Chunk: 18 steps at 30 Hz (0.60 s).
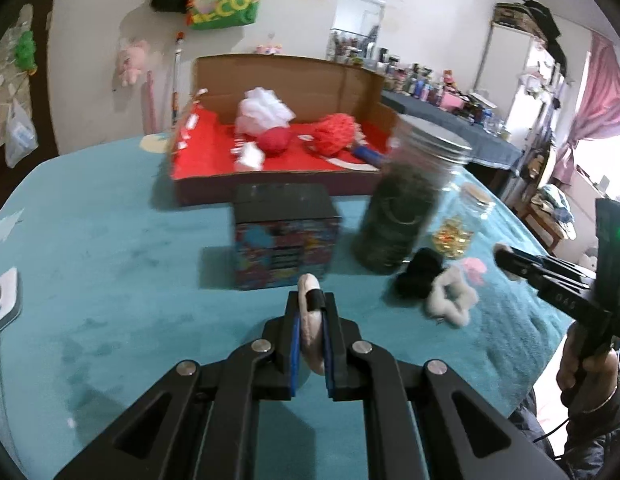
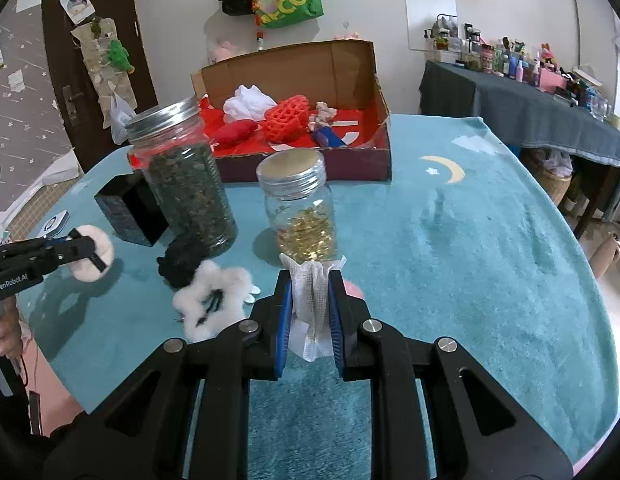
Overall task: Organize soft objects
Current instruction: 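Lift and carry the powder puff and tissue over the box with both tools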
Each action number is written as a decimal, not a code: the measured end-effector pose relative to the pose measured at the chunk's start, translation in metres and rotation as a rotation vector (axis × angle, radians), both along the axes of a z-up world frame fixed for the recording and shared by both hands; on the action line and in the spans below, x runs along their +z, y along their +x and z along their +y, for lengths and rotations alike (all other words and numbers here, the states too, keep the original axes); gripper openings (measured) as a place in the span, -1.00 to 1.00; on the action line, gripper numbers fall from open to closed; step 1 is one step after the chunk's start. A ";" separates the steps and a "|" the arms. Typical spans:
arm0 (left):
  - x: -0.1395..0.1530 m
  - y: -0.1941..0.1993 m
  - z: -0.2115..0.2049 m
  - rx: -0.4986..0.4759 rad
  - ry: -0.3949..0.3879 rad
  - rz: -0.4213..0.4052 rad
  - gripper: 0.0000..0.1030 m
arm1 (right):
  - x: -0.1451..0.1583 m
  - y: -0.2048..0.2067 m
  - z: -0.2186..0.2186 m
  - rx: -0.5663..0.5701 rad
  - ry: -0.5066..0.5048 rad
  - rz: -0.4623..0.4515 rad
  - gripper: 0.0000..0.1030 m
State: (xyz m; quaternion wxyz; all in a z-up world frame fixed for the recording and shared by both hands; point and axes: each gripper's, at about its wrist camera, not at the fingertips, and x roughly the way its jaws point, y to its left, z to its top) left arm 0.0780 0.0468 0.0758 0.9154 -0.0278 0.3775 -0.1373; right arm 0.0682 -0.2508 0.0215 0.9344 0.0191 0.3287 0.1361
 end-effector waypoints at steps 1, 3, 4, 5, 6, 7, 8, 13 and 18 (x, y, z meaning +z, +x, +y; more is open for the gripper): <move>-0.001 0.001 0.006 0.016 0.008 0.002 -0.82 | 0.000 0.002 -0.002 0.000 0.003 0.007 -0.68; -0.001 0.004 0.014 0.036 0.017 0.006 -0.82 | 0.000 0.007 -0.004 -0.001 0.006 0.019 -0.68; -0.002 0.005 0.019 0.044 0.020 0.007 -0.82 | 0.000 0.008 -0.005 -0.002 0.009 0.023 -0.68; -0.002 0.007 0.023 0.053 0.027 0.006 -0.82 | 0.001 0.011 -0.007 -0.001 0.013 0.029 -0.68; -0.001 0.010 0.028 0.065 0.037 0.005 -0.82 | 0.001 0.013 -0.009 0.000 0.017 0.036 -0.68; -0.002 0.011 0.032 0.071 0.044 0.006 -0.82 | 0.001 0.016 -0.011 -0.001 0.018 0.040 -0.68; -0.002 0.014 0.036 0.075 0.050 0.007 -0.82 | 0.001 0.018 -0.012 -0.002 0.017 0.044 -0.68; 0.001 0.030 0.049 0.038 0.086 -0.031 -0.82 | 0.001 0.038 -0.022 0.037 0.046 0.088 -0.68; 0.006 0.055 0.059 -0.040 0.118 -0.060 -0.82 | 0.005 0.067 -0.036 0.074 0.099 0.134 -0.68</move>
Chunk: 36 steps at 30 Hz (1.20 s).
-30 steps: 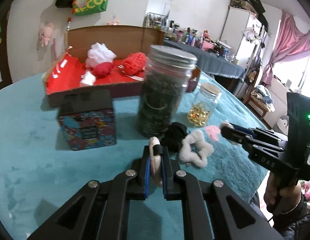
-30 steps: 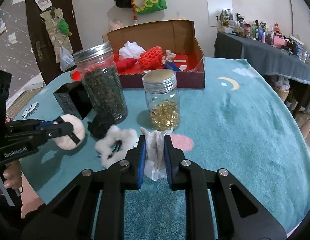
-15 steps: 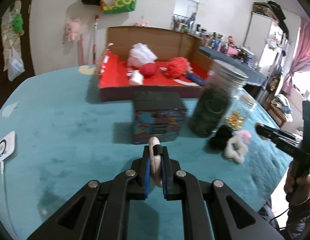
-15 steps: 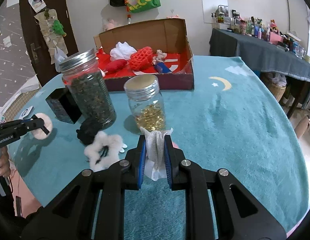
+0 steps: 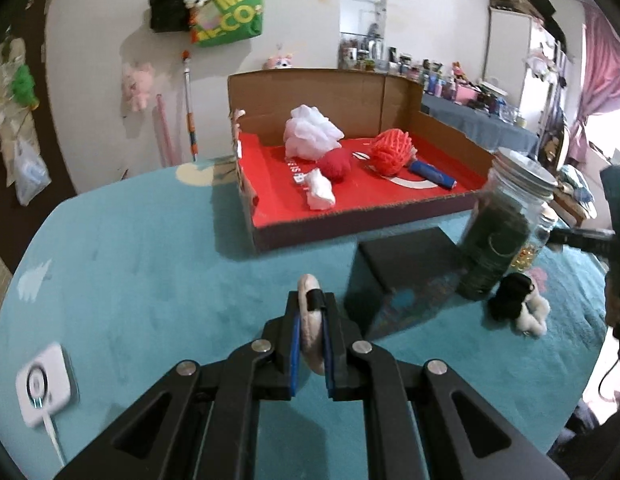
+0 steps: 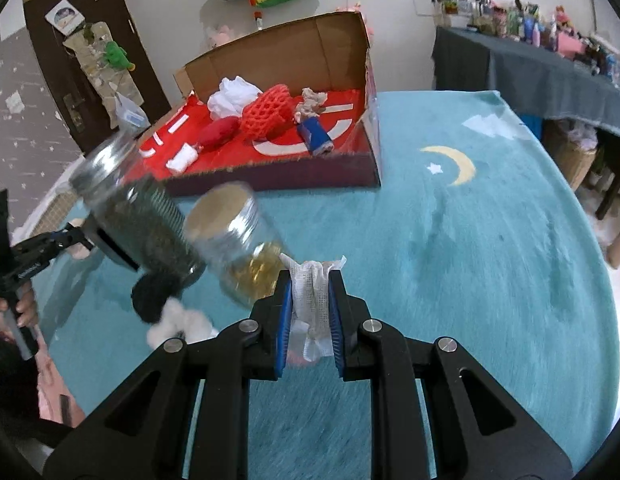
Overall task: Organize soft objects
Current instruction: 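Lift and carry the powder puff and tissue over the box with both tools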
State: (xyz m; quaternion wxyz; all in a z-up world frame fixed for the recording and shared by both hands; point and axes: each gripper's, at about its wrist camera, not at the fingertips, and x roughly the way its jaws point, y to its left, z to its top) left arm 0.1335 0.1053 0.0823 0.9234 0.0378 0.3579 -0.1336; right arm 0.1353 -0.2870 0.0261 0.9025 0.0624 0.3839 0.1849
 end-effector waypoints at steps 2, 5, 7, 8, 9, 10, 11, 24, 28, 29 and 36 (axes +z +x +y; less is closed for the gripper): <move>0.003 0.012 0.002 -0.039 0.005 -0.012 -0.82 | 0.004 0.011 -0.004 0.022 0.019 0.007 -0.68; 0.007 0.026 0.004 -0.095 0.020 -0.024 -0.82 | 0.010 0.026 -0.007 0.071 0.047 0.021 -0.68; 0.008 0.035 0.003 -0.126 0.027 -0.027 -0.82 | 0.011 0.035 -0.008 0.101 0.058 0.034 -0.68; 0.010 0.040 0.003 -0.146 0.025 -0.028 -0.82 | 0.011 0.041 -0.008 0.116 0.061 0.043 -0.68; 0.011 0.044 0.003 -0.158 0.024 -0.030 -0.82 | 0.012 0.044 -0.008 0.126 0.062 0.047 -0.68; 0.013 0.049 0.003 -0.176 0.021 -0.033 -0.82 | 0.012 0.049 -0.007 0.141 0.065 0.053 -0.68; 0.013 0.051 0.002 -0.191 0.018 -0.034 -0.82 | 0.012 0.053 -0.007 0.148 0.067 0.059 -0.68; 0.034 0.087 -0.019 -0.332 -0.047 -0.044 -0.82 | 0.026 0.090 -0.002 0.270 0.158 0.113 -0.68; 0.039 0.103 -0.034 -0.364 -0.096 -0.015 -0.82 | 0.038 0.103 0.015 0.301 0.142 0.100 -0.68; 0.041 0.109 -0.040 -0.369 -0.098 -0.004 -0.82 | 0.041 0.106 0.018 0.306 0.133 0.094 -0.68; 0.043 0.145 -0.079 -0.365 -0.117 0.107 -0.81 | 0.059 0.138 0.058 0.364 0.020 0.076 -0.68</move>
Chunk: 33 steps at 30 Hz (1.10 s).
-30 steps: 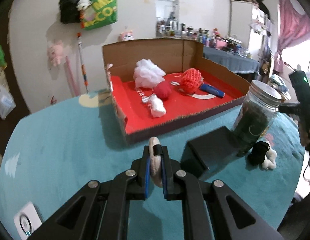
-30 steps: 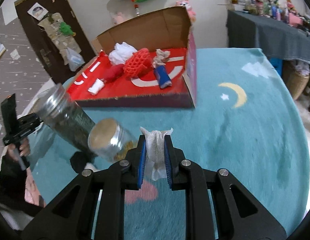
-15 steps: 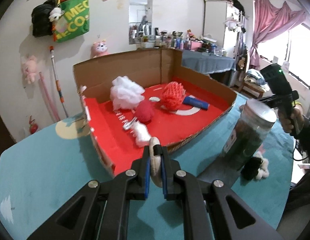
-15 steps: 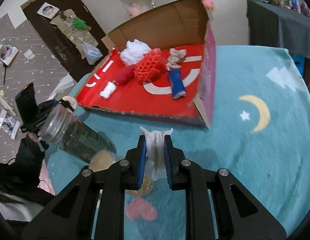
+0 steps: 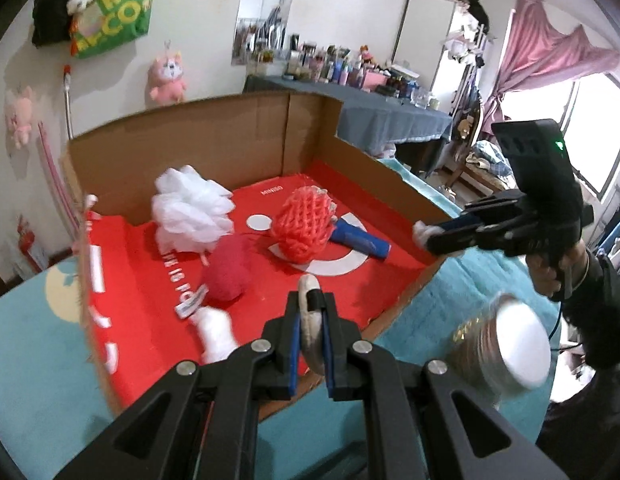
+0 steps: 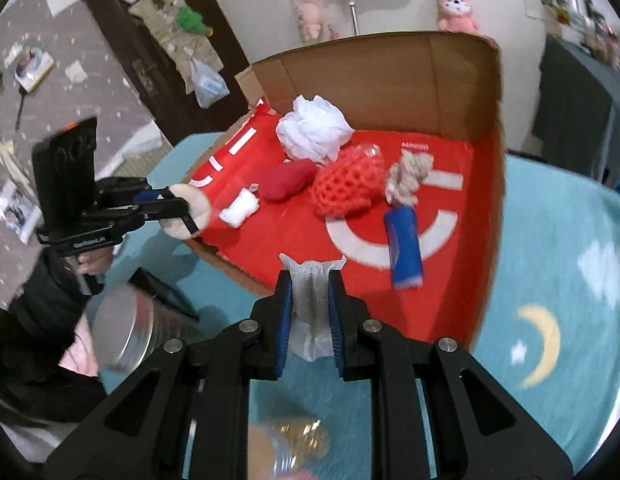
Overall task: Organize soft objects
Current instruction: 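Lift and carry the powder puff and tissue over the box with both tools, then open the left tool to drop the powder puff while the right tool releases the tissue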
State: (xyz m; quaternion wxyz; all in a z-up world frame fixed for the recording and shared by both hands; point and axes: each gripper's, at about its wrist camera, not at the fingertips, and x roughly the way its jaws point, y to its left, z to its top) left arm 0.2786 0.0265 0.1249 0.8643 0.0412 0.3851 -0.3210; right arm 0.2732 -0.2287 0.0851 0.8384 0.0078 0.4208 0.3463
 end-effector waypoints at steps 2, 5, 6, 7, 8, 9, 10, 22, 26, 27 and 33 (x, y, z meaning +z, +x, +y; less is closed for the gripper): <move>-0.001 0.010 -0.010 -0.004 0.003 0.034 -0.81 | 0.000 0.010 0.014 0.015 -0.054 -0.001 -0.68; -0.006 0.028 -0.022 0.005 0.020 0.100 -0.81 | -0.003 0.027 0.029 0.035 -0.119 0.014 -0.68; -0.008 0.034 -0.026 0.011 0.031 0.119 -0.81 | -0.005 0.033 0.033 0.042 -0.139 0.023 -0.68; -0.011 0.038 -0.029 0.011 0.042 0.138 -0.81 | -0.008 0.039 0.039 0.046 -0.165 0.027 -0.68; -0.014 0.044 -0.032 0.011 0.057 0.160 -0.81 | -0.011 0.045 0.045 0.055 -0.192 0.040 -0.68; -0.018 0.049 -0.035 0.018 0.072 0.172 -0.81 | -0.016 0.051 0.050 0.061 -0.215 0.052 -0.68; -0.020 0.051 -0.037 0.017 0.084 0.181 -0.81 | -0.021 0.058 0.057 0.067 -0.251 0.065 -0.68; -0.044 0.083 -0.038 0.058 0.150 0.277 -0.80 | -0.045 0.084 0.085 0.100 -0.401 0.090 -0.68; -0.051 0.090 -0.037 0.072 0.153 0.291 -0.80 | -0.048 0.089 0.087 0.086 -0.422 0.092 -0.68; -0.052 0.092 -0.037 0.073 0.152 0.290 -0.80 | -0.050 0.091 0.088 0.081 -0.427 0.092 -0.68; -0.050 0.090 -0.038 0.070 0.145 0.280 -0.77 | -0.053 0.099 0.087 0.070 -0.424 0.105 -0.67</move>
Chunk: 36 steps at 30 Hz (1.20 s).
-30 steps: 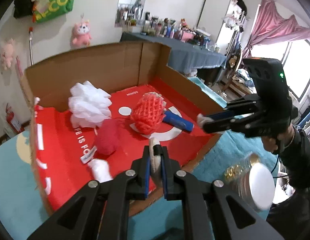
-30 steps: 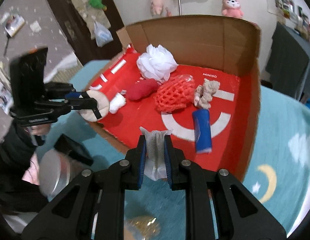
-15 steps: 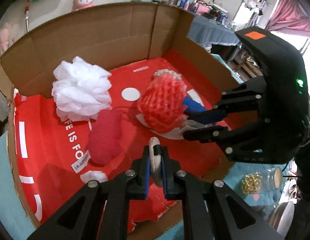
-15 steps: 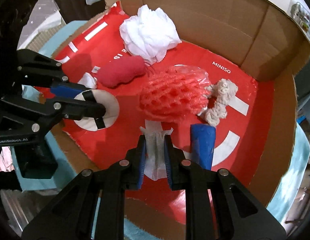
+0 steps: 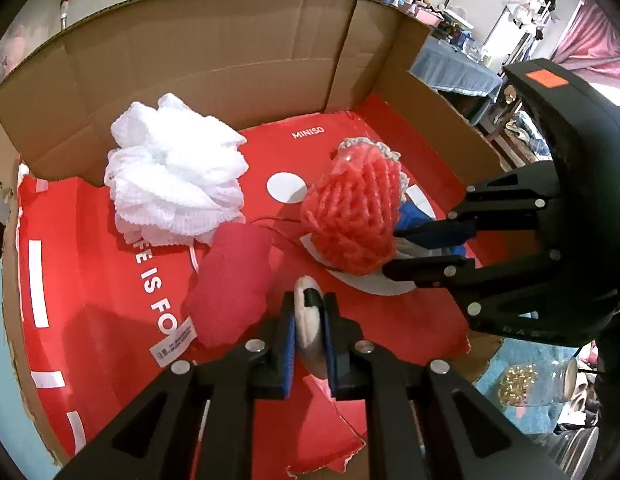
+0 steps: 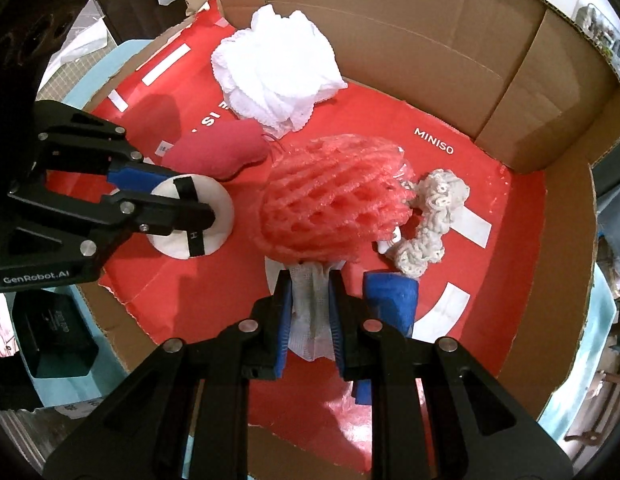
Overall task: Organize soft objects
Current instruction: 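Open the left tool to drop the powder puff while the right tool releases the tissue, then move both tools back toward the white scrunchie on the table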
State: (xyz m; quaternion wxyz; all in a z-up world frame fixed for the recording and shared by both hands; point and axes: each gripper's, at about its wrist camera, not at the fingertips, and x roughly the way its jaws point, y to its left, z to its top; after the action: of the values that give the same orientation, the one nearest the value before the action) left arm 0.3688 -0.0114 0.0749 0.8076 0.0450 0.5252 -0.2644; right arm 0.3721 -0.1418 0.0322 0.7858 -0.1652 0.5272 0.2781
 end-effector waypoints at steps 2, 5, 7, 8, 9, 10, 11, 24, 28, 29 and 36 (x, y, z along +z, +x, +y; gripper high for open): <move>0.000 0.002 0.000 0.001 -0.001 0.001 -0.74 | -0.002 0.000 0.001 0.008 -0.007 0.005 -0.67; -0.001 0.002 0.000 0.004 0.005 0.001 -0.61 | -0.004 -0.001 0.005 0.019 -0.016 0.000 -0.66; -0.002 0.003 -0.001 0.005 0.009 -0.001 -0.48 | -0.004 -0.003 0.006 0.026 -0.013 0.001 -0.65; -0.002 0.003 0.000 0.006 0.006 -0.002 -0.44 | -0.004 -0.004 0.007 0.027 -0.012 0.001 -0.64; -0.002 0.002 0.000 0.007 0.004 -0.002 -0.37 | -0.005 -0.005 0.008 0.025 -0.013 -0.002 -0.63; -0.002 0.002 0.001 0.008 0.002 -0.003 -0.33 | -0.005 -0.005 0.008 0.021 -0.015 -0.003 -0.62; -0.002 0.001 0.001 0.007 0.001 -0.004 -0.32 | -0.005 -0.005 0.007 0.019 -0.013 -0.001 -0.61; 0.028 -0.022 0.013 0.036 -0.029 -0.092 0.35 | 0.009 -0.017 -0.009 -0.031 0.020 -0.057 0.23; 0.051 -0.043 0.018 0.056 -0.042 -0.164 0.60 | 0.025 -0.034 -0.016 -0.058 0.026 -0.102 0.23; 0.058 -0.050 0.018 0.060 -0.046 -0.186 0.64 | 0.029 -0.038 -0.018 -0.067 0.028 -0.113 0.23; 0.097 -0.095 0.018 0.125 -0.054 -0.350 0.88 | 0.072 -0.087 -0.036 -0.168 0.056 -0.250 0.43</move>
State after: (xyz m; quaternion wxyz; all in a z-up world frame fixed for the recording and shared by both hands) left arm 0.2741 0.0067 0.1719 0.9024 0.0359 0.3714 -0.2158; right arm 0.2853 -0.1778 0.1041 0.8702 -0.1318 0.4291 0.2033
